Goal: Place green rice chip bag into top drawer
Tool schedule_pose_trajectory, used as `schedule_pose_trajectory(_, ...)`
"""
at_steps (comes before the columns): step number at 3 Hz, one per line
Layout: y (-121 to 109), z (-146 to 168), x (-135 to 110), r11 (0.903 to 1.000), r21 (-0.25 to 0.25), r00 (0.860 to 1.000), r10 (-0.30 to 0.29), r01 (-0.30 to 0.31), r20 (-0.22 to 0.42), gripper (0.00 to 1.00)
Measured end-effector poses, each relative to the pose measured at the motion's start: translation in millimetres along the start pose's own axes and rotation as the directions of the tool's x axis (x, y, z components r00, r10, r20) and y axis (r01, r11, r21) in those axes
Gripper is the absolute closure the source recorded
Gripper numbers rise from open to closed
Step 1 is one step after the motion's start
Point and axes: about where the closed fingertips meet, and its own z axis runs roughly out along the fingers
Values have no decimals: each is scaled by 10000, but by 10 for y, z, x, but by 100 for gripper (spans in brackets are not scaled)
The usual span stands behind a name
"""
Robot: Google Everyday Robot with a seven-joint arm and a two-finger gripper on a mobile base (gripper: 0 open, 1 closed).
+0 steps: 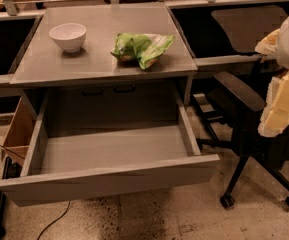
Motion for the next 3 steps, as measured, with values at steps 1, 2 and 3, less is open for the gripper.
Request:
schedule_pose_trajectory(1, 0, 0, 0, 10000, 0, 10000, 0, 0, 0, 0)
schedule_pose_trajectory(2, -51, -55, -31, 9996, 291, 10000, 24, -25, 27, 0)
schedule_pose_trajectory(3, -250, -180, -184, 9967, 791, 9991, -198, 168, 367, 0)
